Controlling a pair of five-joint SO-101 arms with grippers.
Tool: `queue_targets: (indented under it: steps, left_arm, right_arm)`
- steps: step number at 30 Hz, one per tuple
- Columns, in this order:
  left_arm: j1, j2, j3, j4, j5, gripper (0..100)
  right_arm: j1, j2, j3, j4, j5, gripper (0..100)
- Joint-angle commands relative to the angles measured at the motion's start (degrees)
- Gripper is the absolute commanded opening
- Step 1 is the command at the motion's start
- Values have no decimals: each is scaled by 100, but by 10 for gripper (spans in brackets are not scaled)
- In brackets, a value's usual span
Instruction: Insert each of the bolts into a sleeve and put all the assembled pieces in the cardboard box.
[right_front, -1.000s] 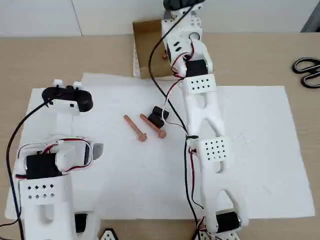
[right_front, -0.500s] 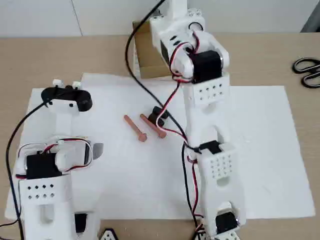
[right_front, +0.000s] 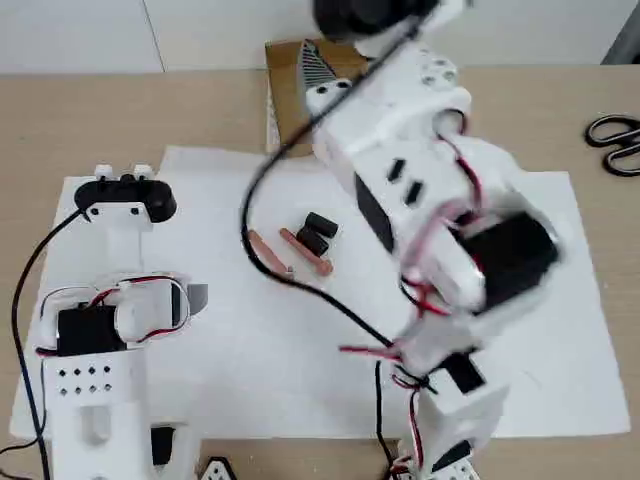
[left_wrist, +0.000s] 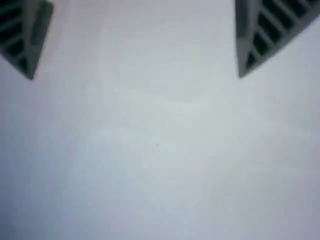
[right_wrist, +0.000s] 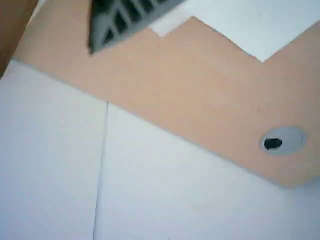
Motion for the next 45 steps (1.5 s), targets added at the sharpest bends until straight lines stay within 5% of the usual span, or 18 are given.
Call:
queue_targets:
  steps: [1, 10, 14, 18, 23, 34, 45]
  left_arm:
    - [-9, 9, -40, -132, 44, 246]
    - [0, 9, -22, -132, 44, 246]
    - [0, 9, -13, -141, 44, 246]
    - [0, 9, 4, -167, 44, 246]
    - [0, 18, 4, -167, 44, 246]
    - [-9, 44, 40, -176, 44, 245]
    - [-9, 9, 514, -571, 44, 244]
  right_arm:
    - [-40, -954, 440, 66, 273, 172]
    - [-48, -3609, 7262, 13, 369, 172]
    - [-13, -3890, 9204, -4, 826, 172]
    - [462, -3881, 9530, -892, 976, 173]
    - [1147, -3881, 10127, -2334, -88, 173]
    - [752, -2580, 11402, -4593, 1310, 174]
    - [664, 286, 8967, -4092, 1565, 173]
